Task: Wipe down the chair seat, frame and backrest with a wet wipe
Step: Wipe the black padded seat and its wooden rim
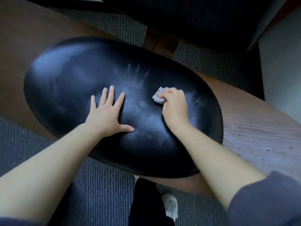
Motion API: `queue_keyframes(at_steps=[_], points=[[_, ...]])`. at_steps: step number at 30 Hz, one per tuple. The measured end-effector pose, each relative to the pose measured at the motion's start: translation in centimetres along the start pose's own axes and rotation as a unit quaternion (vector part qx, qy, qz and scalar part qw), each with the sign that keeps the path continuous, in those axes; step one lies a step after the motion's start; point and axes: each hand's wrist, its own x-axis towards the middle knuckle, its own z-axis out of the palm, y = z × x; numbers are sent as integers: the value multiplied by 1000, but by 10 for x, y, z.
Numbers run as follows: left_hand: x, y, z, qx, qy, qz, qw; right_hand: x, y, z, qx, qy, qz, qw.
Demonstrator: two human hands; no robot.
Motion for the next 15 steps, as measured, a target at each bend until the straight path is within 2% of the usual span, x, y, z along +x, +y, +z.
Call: queue_keyframes(at_steps=[3,4,6,8,9,12,15], points=[[3,3,-2,13,-18,3,1000,-40,3,4,33,-113,-163,980],[4,4,-4,7,-25,2,1000,-41,16,-10,29,-130,-184,974],[9,9,-11,-16,-37,14,999,-14,46,-40,-18,-80,-145,986],[19,22,-17,-31,-43,51,997,23,68,-61,-54,19,-38,998],[25,33,-20,-35,-47,72,996,34,70,-64,-54,40,-4,998],[47,73,-27,-46,-66,110,991,27,69,-62,-35,26,-31,999],[66,102,-33,-30,-87,109,990,28,75,-67,-10,13,-49,999]])
